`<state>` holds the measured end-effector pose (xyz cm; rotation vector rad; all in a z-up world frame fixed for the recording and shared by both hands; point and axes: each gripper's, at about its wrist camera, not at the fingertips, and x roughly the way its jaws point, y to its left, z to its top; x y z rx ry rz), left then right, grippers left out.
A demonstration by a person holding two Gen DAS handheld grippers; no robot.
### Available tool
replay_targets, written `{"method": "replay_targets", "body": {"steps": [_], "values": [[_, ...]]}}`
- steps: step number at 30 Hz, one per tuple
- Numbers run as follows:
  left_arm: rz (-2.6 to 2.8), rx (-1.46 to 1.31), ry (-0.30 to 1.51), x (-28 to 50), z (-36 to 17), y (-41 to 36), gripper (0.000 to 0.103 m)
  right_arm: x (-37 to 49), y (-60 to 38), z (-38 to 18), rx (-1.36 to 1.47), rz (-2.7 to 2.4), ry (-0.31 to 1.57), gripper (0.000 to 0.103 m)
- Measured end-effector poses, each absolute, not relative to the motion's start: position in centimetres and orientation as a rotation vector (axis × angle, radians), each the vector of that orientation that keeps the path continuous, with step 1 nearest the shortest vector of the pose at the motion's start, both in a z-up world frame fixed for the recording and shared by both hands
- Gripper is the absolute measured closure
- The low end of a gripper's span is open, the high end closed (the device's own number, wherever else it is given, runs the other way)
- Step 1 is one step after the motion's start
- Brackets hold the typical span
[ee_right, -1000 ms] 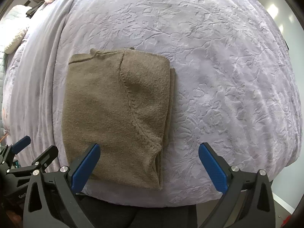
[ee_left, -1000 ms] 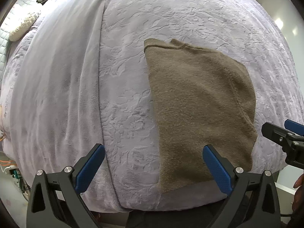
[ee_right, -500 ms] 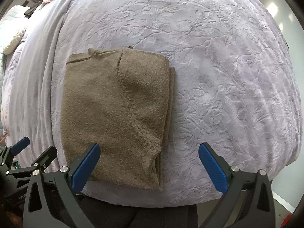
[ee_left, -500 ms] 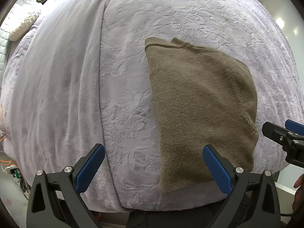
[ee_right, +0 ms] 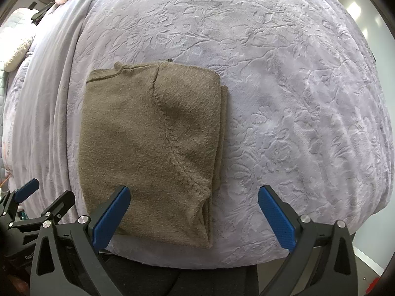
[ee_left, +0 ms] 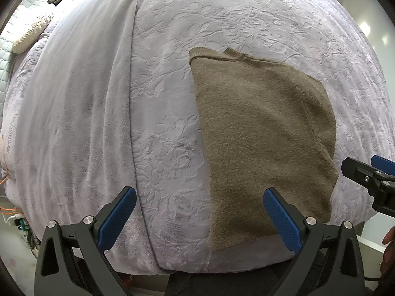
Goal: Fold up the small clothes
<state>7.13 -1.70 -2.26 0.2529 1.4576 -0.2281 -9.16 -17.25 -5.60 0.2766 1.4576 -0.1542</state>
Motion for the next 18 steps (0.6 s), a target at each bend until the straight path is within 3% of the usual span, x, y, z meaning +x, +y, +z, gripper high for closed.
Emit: {"method": "replay_targets", "body": {"steps": [18], "values": [[-0.216, 0.257, 1.469, 7.21, -2.47, -1.63, 0.0, -8.97, -16.99, -5.73, 0.276, -0.153, 1.463, 0.0]]}}
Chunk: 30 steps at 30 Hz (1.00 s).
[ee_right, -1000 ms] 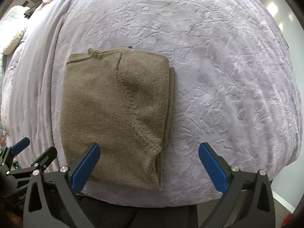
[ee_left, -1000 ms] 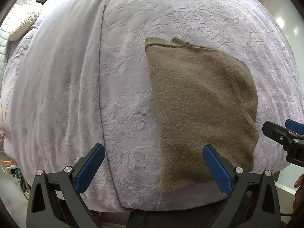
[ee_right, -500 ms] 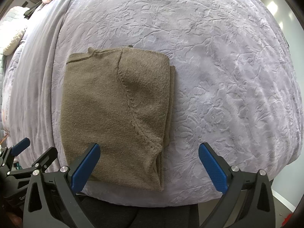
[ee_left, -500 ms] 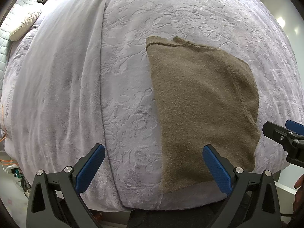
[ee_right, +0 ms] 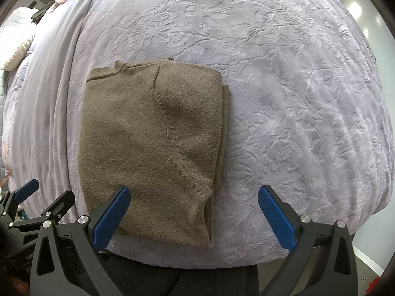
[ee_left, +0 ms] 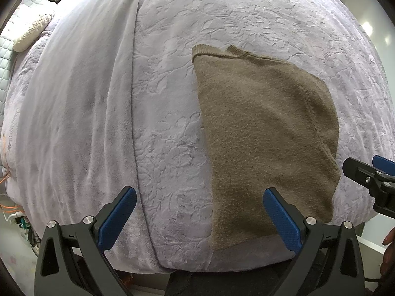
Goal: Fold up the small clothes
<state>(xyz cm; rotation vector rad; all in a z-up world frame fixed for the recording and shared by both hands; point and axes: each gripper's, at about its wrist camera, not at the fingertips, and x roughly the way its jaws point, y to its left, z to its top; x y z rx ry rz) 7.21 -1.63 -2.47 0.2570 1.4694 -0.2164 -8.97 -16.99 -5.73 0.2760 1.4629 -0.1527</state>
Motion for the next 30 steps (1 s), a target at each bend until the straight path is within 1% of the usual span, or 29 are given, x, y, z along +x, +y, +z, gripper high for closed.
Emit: {"method": "replay_targets", "body": {"steps": [30], "values": [[-0.201, 0.277, 1.472, 7.13, -2.66, -1.73, 0.0, -8.87, -17.15, -5.77, 0.281, -0.148, 1.469, 0.0]]}}
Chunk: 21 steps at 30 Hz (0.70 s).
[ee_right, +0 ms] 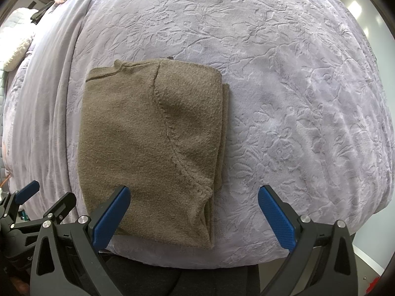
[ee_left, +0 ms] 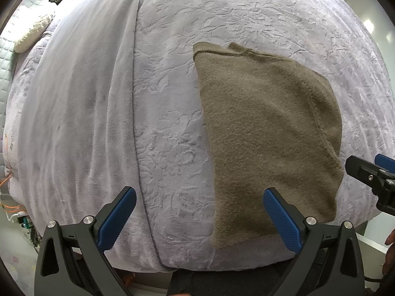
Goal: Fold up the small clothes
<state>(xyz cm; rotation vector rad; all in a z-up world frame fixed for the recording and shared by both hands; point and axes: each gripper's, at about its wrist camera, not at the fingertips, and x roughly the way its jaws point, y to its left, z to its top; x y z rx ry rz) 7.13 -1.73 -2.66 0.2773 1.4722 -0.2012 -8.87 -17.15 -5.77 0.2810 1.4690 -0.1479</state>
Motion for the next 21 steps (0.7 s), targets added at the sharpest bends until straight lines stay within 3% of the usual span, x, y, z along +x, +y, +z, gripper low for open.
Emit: {"method": "replay_targets", "body": {"steps": [21], "values": [[-0.186, 0.274, 1.465, 6.95, -2.78, -1.56, 0.0, -9.02, -16.72, -5.91, 0.28, -0.144, 1.473, 0.0]]}}
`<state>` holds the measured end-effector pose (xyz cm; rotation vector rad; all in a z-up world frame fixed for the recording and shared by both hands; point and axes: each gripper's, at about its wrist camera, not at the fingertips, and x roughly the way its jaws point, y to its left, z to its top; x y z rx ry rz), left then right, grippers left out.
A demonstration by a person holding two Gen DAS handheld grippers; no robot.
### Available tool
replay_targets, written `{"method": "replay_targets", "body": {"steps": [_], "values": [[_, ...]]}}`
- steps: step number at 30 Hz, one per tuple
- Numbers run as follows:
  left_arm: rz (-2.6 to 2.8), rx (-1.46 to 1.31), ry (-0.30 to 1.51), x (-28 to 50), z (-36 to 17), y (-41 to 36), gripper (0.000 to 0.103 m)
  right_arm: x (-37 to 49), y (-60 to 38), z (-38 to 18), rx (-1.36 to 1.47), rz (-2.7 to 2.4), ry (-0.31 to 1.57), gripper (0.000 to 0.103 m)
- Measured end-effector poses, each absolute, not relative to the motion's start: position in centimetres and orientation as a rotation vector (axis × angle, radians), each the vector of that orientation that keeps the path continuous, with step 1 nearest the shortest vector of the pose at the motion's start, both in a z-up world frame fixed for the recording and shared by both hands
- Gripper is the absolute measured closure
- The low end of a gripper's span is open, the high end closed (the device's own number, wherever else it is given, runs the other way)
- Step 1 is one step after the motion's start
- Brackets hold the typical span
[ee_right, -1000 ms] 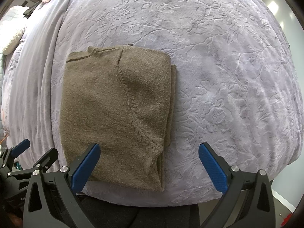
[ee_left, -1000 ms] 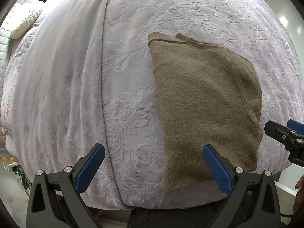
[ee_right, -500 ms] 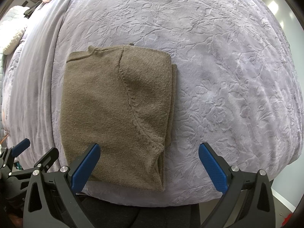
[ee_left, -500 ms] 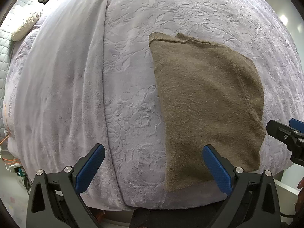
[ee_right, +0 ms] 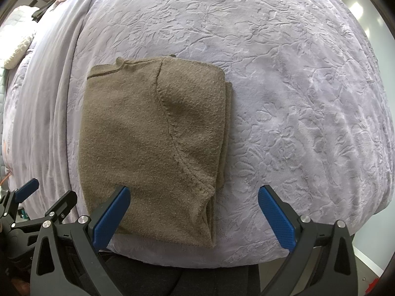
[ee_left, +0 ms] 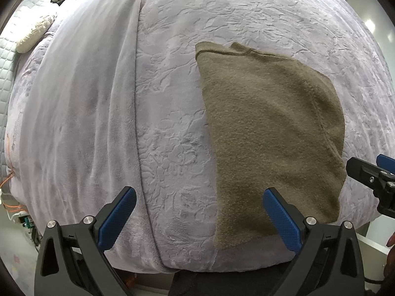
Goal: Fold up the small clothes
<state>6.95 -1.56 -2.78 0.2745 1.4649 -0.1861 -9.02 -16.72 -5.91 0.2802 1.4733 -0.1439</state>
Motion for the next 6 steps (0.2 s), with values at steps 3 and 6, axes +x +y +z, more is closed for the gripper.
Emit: {"method": "replay_targets", "body": {"steps": [3, 6], "values": [[-0.178, 0.265, 1.455, 7.0, -2.71, -1.39, 0.0, -9.05, -16.61, -5.93, 0.278, -0.143, 1.474, 0.0], [-0.179, 0.261, 1.46, 7.08, -2.77, -1.28, 0.0, -9.0, -16.55, -5.96, 0.277, -0.142, 1.474, 0.0]]}}
